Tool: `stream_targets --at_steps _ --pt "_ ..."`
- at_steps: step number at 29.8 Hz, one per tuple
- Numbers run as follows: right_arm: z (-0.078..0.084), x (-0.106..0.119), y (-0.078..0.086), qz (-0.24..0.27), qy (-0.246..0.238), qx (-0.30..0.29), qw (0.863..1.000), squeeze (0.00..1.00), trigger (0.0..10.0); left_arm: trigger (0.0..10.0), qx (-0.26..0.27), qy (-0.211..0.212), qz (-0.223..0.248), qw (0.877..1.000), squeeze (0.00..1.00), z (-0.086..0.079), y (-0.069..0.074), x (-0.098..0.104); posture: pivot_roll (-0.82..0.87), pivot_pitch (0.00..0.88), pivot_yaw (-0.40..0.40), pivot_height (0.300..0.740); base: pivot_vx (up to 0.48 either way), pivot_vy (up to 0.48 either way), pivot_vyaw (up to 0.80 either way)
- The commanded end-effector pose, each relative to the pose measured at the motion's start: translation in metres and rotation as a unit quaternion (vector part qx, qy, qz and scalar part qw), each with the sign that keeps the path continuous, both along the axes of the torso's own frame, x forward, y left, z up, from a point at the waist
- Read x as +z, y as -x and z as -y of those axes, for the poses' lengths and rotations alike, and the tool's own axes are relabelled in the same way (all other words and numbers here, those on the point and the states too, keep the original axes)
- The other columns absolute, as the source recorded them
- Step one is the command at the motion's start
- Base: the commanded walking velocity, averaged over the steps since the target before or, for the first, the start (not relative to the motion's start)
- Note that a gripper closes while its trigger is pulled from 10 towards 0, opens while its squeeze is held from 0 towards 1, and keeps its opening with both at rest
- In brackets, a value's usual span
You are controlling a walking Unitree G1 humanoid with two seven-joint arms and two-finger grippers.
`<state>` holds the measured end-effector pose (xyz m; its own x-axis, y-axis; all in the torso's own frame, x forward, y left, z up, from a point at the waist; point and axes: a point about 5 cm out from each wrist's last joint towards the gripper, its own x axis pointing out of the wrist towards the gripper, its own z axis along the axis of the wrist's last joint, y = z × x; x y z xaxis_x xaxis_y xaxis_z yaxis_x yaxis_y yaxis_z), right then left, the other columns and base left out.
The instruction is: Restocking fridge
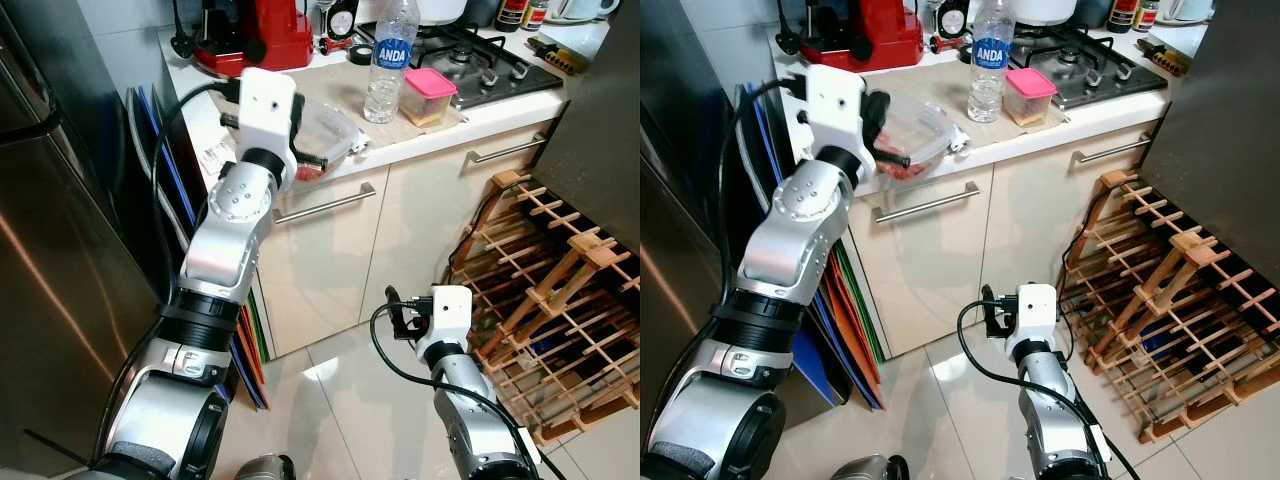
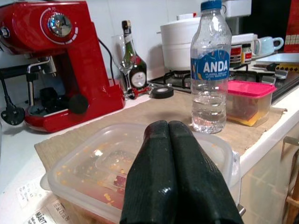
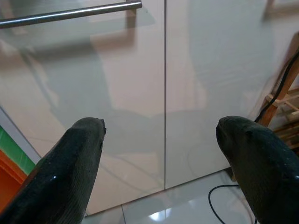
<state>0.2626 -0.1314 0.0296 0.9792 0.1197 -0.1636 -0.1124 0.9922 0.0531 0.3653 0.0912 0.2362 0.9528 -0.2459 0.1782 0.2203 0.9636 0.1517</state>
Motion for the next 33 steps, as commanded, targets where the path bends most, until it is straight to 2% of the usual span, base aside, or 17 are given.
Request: stream_targets --at_steps 1,3,4,8,11,12,16,18,19,22,25,26,27,29,30,31,33 --pt "0.0 -0.001 -0.001 -0.002 0.005 0.004 1.0 0.0 10.0 10.0 0.005 -0.014 -0.005 1.0 0.0 -0.002 -0.001 -0.002 0.0 0.017 0.045 0.74 0.0 0.0 0.0" --pt "0.0 0.001 -0.001 0.0 0.005 0.003 1.0 0.0 10.0 10.0 0.007 -0.004 -0.016 1.0 0.0 -0.005 -0.003 -0.002 0.0 0.016 0.046 0.74 0.0 0.0 0.0" --pt "0.001 0.005 -0.003 0.009 0.005 0.0 1.0 0.0 10.0 10.0 0.021 -0.001 -0.013 1.0 0.0 -0.013 -0.005 0.003 0.0 0.02 0.045 0.74 0.0 0.0 0.0" --pt "0.002 0.018 -0.01 0.033 -0.003 -0.007 0.999 0.0 10.0 10.0 0.052 0.002 0.019 0.998 0.0 -0.028 -0.006 0.018 0.0 0.026 0.044 0.74 0.0 0.0 0.0" --pt "-0.004 0.043 -0.027 0.055 -0.03 -0.009 0.998 0.0 10.0 10.0 0.058 0.015 0.049 0.997 0.0 -0.033 -0.002 0.029 0.0 0.031 0.046 0.74 0.0 0.0 0.0" --pt "-0.004 0.043 -0.027 0.055 -0.03 -0.009 0.998 0.0 10.0 10.0 0.058 0.015 0.049 0.997 0.0 -0.033 -0.002 0.029 0.0 0.031 0.046 0.74 0.0 0.0 0.0" --pt "-0.016 0.076 -0.049 0.082 -0.092 -0.002 0.992 0.0 10.0 10.0 0.058 0.021 0.051 0.997 0.0 -0.032 0.002 0.027 0.0 0.03 0.047 0.74 0.0 0.0 0.0" --pt "-0.018 0.084 -0.059 0.078 -0.132 -0.004 0.988 0.0 10.0 10.0 0.049 0.026 0.038 0.998 0.0 -0.031 0.004 0.022 0.0 0.028 0.049 0.74 0.0 0.0 0.0" --pt "-0.02 0.088 -0.066 0.073 -0.158 -0.003 0.985 0.0 10.0 10.0 0.04 0.036 0.012 0.998 0.0 -0.032 0.006 0.015 0.0 0.027 0.052 0.74 0.0 0.0 0.0" --pt "-0.023 0.09 -0.073 0.064 -0.179 -0.005 0.982 0.0 10.0 10.0 0.032 0.018 -0.008 0.999 0.0 -0.037 0.011 0.004 0.01 0.026 0.057 0.74 0.0 0.0 0.0" --pt "-0.029 0.1 -0.082 0.066 -0.194 0.004 0.979 0.0 10.0 10.0 0.048 -0.038 -0.02 0.998 0.0 -0.058 0.023 -0.016 0.03 0.029 0.047 0.74 0.0 0.0 0.0" --pt "-0.031 0.105 -0.084 0.067 -0.208 0.006 0.976 0.0 10.0 10.0 0.069 -0.062 -0.026 0.995 0.0 -0.074 0.032 -0.025 0.04 0.03 0.046 0.74 0.0 0.0 0.0" --pt "-0.031 0.105 -0.084 0.067 -0.208 0.006 0.976 0.0 10.0 10.0 0.069 -0.062 -0.026 0.995 0.0 -0.074 0.032 -0.025 0.04 0.03 0.046 0.74 0.0 0.0 0.0" --pt "-0.033 0.108 -0.084 0.064 -0.216 0.011 0.974 0.0 10.0 10.0 0.085 -0.081 -0.025 0.993 0.0 -0.09 0.05 -0.033 0.07 0.034 0.041 0.74 0.0 0.0 0.0" --pt "-0.033 0.108 -0.084 0.064 -0.216 0.011 0.974 0.0 10.0 10.0 0.085 -0.081 -0.025 0.993 0.0 -0.09 0.05 -0.033 0.07 0.034 0.041 0.74 0.0 0.0 0.0" --pt "-0.033 0.108 -0.084 0.063 -0.217 0.011 0.974 0.0 10.0 10.0 0.084 -0.081 -0.026 0.993 1.0 -0.092 0.052 -0.034 0.07 0.034 0.041 0.74 0.0 0.0 0.0" --pt "-0.034 0.108 -0.085 0.059 -0.226 0.013 0.972 0.0 10.0 10.0 0.075 -0.069 -0.036 0.994 1.0 -0.092 0.06 -0.039 0.07 0.035 0.036 0.74 0.0 0.0 0.0"
